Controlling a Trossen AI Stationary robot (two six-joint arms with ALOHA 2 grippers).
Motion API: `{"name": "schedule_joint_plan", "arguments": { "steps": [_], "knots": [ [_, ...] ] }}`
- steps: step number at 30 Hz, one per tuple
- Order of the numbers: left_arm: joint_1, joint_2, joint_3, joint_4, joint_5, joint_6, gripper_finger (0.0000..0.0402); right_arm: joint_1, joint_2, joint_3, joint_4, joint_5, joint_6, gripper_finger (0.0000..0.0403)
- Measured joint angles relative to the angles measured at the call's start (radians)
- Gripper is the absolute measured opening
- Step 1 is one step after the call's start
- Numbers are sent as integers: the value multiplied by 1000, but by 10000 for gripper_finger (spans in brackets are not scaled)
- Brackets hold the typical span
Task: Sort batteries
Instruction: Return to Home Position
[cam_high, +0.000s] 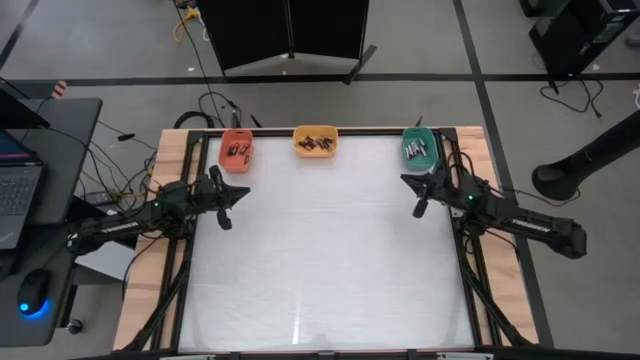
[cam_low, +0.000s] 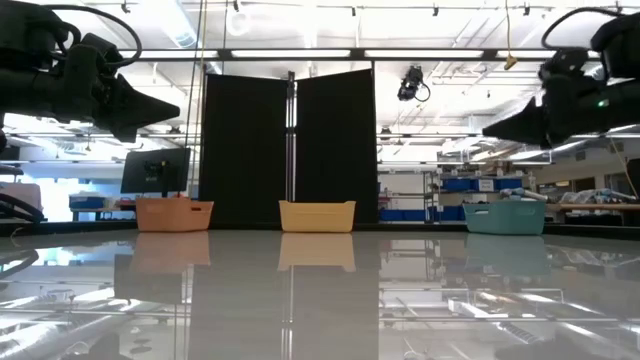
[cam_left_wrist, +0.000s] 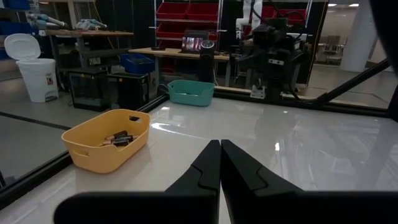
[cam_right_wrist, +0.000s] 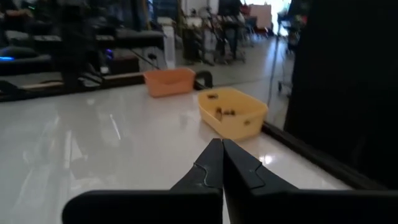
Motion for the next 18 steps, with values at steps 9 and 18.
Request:
{"name": "schedule_joint_plan", "arguments": {
  "steps": [9,18],
  "knots": [
    [0,0,0,0,0,0,17,-30,53,0,3,21,55,20],
    [0,0,0,0,0,0,17,-25,52,0,3,21,-4,20]
  ]
}}
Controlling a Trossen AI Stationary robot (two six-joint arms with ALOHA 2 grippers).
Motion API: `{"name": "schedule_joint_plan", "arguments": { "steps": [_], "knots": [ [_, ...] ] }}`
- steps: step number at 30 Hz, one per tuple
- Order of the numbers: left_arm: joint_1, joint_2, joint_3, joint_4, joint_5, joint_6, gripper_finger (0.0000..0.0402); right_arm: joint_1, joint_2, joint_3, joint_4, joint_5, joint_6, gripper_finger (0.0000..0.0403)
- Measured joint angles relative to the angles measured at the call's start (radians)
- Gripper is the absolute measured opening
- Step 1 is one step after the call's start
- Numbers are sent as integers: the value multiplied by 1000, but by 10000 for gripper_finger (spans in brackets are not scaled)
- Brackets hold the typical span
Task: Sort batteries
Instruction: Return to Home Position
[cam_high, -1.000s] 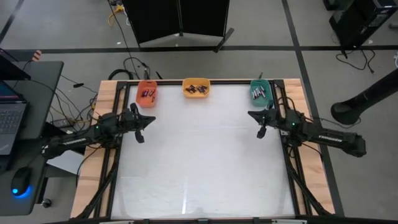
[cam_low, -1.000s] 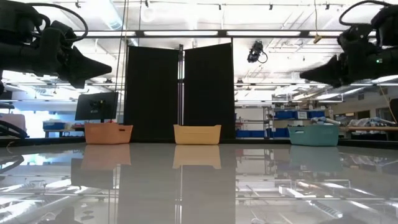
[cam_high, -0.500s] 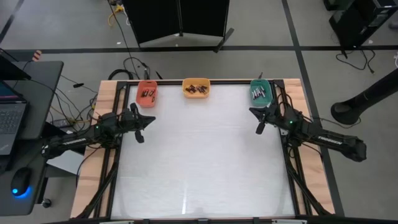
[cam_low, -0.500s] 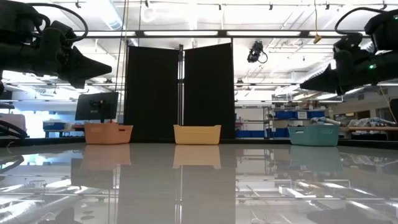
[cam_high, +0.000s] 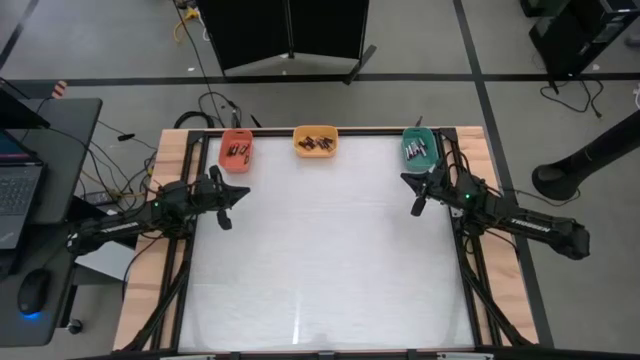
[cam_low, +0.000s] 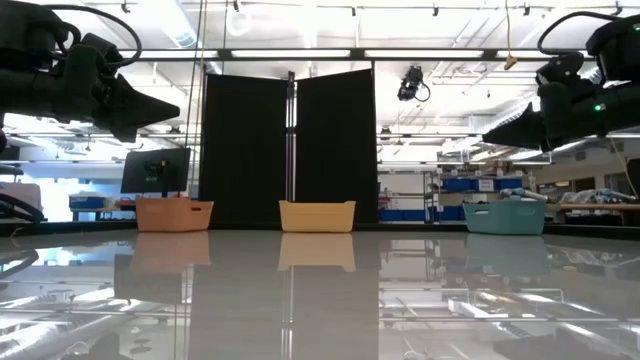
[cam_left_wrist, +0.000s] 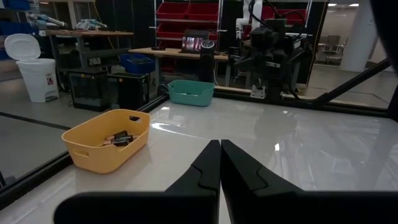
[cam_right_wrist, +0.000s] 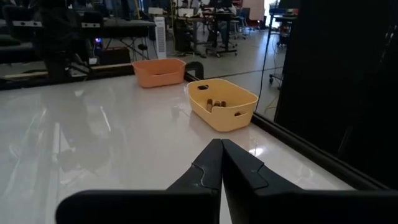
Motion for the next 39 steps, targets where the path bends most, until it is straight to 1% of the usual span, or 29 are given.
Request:
{"name": "schedule_joint_plan", "arguments": {
  "steps": [12,21,32,39],
  "knots": [
    [0,0,0,0,0,0,17,0,0,0,0,-2,-3,16],
    [0,0,0,0,0,0,16,0,0,0,0,-3,-4,29],
    [0,0,0,0,0,0,16,0,0,0,0,-3,-4,23],
    [0,0,0,0,0,0,16,0,0,0,0,-3,-4,27]
  ]
}}
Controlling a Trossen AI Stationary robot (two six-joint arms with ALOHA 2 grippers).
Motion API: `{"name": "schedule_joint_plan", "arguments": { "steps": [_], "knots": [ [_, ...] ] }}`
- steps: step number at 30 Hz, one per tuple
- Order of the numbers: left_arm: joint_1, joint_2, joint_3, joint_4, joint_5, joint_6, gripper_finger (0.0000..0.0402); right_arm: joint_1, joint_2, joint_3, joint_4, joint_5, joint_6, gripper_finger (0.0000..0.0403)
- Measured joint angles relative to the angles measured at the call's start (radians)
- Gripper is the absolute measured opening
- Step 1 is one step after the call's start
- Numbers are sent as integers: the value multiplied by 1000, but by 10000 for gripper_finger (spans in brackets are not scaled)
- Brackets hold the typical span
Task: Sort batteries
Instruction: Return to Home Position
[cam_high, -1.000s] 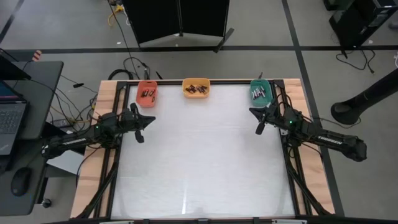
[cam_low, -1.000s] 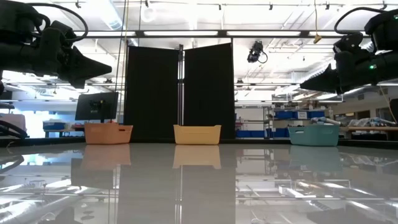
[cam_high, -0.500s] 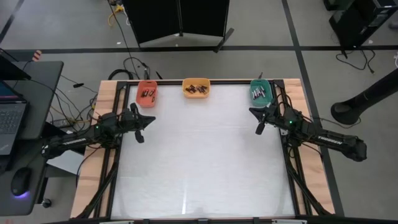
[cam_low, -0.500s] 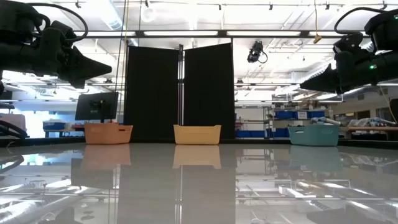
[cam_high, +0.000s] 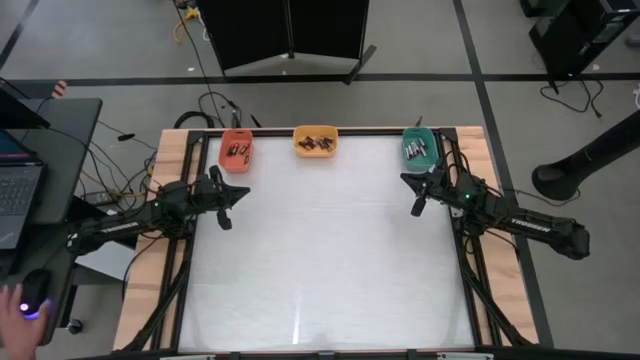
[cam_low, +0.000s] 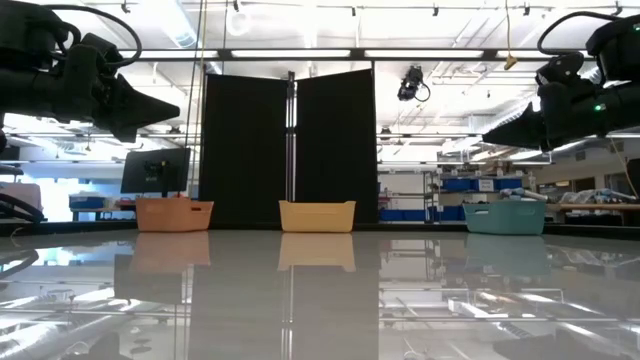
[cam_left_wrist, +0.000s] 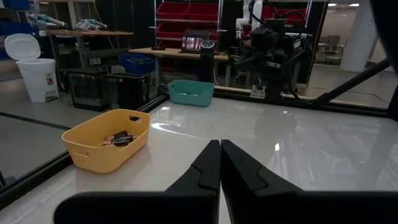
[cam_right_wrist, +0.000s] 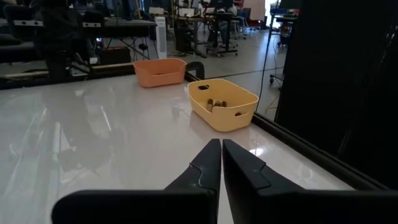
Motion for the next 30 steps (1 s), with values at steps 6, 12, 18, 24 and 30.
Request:
{"name": "schedule_joint_plan", "arguments": {
  "steps": [6,12,18,24,30],
  "knots": [
    [0,0,0,0,0,0,16,0,0,0,0,0,0,28],
    [0,0,0,0,0,0,16,0,0,0,0,0,0,24],
    [0,0,0,0,0,0,16,0,0,0,0,0,0,23],
    [0,0,0,0,0,0,16,0,0,0,0,0,0,28],
    [0,0,0,0,0,0,16,0,0,0,0,0,0,27]
  ]
}}
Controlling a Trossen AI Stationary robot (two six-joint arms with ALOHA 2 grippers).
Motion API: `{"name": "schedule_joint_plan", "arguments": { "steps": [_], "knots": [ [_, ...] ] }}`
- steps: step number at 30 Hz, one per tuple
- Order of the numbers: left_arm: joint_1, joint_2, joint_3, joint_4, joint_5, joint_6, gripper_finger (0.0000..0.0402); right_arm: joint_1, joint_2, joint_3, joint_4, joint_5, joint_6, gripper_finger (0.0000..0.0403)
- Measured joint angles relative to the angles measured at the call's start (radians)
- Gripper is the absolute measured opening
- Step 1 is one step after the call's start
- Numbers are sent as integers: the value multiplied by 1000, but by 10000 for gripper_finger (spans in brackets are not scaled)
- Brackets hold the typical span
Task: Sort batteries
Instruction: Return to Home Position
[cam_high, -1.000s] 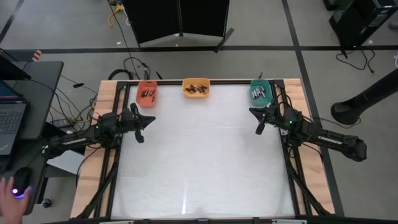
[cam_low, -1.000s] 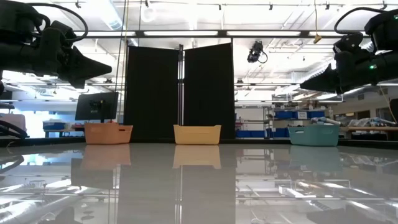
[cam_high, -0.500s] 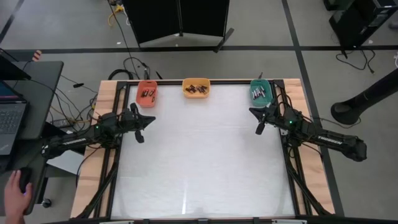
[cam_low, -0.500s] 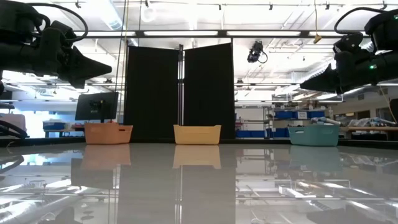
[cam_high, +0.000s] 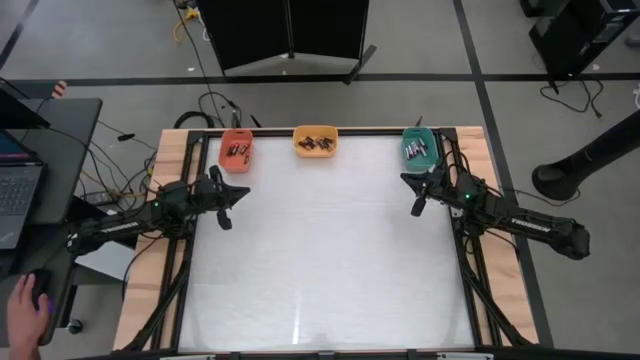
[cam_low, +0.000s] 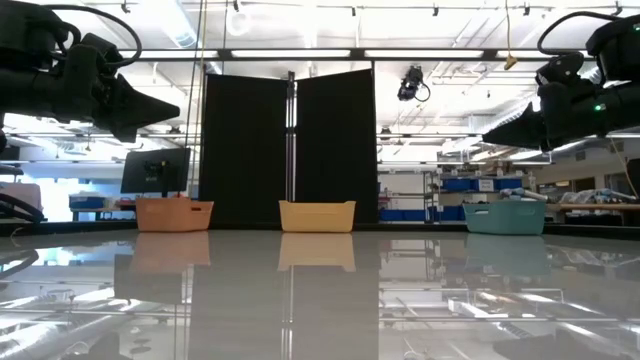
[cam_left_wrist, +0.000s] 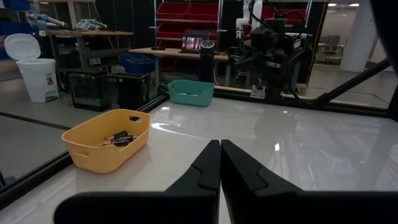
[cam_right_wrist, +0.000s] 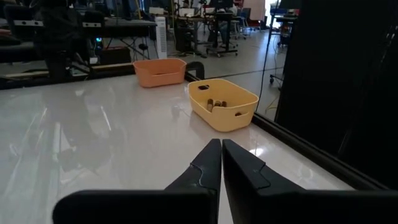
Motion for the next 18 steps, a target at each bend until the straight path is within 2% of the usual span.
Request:
{"name": "schedule_joint_plan", "arguments": {
  "steps": [18],
  "knots": [
    [0,0,0,0,0,0,16,0,0,0,0,0,0,27]
  ]
}}
